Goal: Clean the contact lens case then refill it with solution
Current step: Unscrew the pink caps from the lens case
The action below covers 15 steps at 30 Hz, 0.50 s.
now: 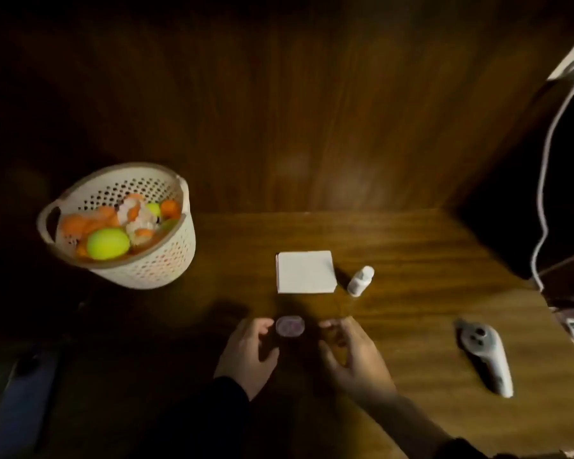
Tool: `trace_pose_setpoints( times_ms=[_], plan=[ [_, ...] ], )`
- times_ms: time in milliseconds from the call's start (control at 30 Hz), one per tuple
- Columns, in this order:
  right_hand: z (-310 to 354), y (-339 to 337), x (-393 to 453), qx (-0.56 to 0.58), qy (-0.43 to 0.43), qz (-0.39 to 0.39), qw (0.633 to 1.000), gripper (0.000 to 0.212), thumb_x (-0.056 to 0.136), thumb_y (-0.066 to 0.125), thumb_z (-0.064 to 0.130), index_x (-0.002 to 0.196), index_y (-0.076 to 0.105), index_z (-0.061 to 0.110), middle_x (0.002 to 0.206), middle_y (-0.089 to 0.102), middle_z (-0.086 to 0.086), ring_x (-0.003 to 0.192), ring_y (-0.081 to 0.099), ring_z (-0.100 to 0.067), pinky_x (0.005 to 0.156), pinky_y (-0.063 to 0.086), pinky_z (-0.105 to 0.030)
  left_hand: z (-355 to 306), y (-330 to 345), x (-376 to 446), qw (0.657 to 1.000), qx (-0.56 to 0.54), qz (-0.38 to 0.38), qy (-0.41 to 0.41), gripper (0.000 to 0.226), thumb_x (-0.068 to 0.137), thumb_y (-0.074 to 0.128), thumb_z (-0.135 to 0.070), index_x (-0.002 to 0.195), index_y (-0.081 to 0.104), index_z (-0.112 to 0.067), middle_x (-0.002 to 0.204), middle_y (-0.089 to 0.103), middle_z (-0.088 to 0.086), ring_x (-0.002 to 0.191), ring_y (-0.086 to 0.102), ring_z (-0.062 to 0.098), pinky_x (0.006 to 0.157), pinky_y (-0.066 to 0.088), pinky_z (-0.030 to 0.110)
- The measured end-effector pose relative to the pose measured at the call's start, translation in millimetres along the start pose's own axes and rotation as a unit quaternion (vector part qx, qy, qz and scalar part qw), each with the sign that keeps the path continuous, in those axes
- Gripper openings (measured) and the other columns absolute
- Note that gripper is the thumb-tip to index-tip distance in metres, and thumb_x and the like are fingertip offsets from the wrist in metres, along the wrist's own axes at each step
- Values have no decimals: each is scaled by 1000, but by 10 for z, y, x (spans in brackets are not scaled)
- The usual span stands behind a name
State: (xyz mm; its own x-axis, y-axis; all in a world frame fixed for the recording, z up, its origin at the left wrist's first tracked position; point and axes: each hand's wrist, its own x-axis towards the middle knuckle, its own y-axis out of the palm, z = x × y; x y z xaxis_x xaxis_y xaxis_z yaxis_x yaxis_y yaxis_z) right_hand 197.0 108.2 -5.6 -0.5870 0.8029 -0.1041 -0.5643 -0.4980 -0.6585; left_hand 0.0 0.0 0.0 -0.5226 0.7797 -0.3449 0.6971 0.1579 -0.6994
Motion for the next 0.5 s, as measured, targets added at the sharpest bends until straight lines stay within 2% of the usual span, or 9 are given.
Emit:
trace_pose_setpoints(
  times_ms=[100, 200, 300, 400, 500],
  plan=[
    [-129, 300, 234, -60, -30, 44, 997, 42, 99, 70, 37, 138, 54, 38, 135, 54, 20, 127, 51, 0, 109, 48, -25, 163, 219, 212, 999, 50, 5, 14, 56, 102, 62, -42, 154, 42, -35, 155, 42, -10, 143, 44, 14, 118, 45, 38],
    [-327, 545, 458, -79, -85, 54, 992, 54, 98, 71, 40, 148, 50, 35, 150, 48, 16, 139, 43, -4, 116, 40, -26, 359, 403, 411, 997, 68, -14, 44, 57, 105, 53, -48, 159, 38, -34, 159, 38, -8, 146, 36, 17, 121, 35, 39],
    [-525, 645, 645, -84, -135, 53, 986, 59, 96, 73, 41, 149, 49, 37, 152, 47, 19, 139, 41, -2, 114, 37, -22, 560, 574, 564, 990, 88, -46, 97, 54, 105, 50, -54, 156, 44, -38, 153, 42, -11, 138, 38, 18, 112, 31, 37],
    [-665, 701, 696, -86, -193, 36, 977, 58, 93, 74, 39, 147, 53, 33, 146, 53, 18, 135, 45, -5, 112, 36, -17, 671, 740, 602, 971, 141, -107, 159, 47, 104, 47, -58, 148, 53, -40, 143, 51, -13, 125, 45, 17, 97, 33, 39],
    [-764, 734, 679, -99, -234, 22, 967, 51, 96, 75, 37, 144, 59, 30, 142, 58, 17, 130, 49, -8, 107, 37, -18, 721, 814, 611, 954, 157, -154, 202, 42, 104, 41, -59, 139, 57, -40, 135, 53, -15, 117, 46, 15, 90, 36, 38]
  ],
)
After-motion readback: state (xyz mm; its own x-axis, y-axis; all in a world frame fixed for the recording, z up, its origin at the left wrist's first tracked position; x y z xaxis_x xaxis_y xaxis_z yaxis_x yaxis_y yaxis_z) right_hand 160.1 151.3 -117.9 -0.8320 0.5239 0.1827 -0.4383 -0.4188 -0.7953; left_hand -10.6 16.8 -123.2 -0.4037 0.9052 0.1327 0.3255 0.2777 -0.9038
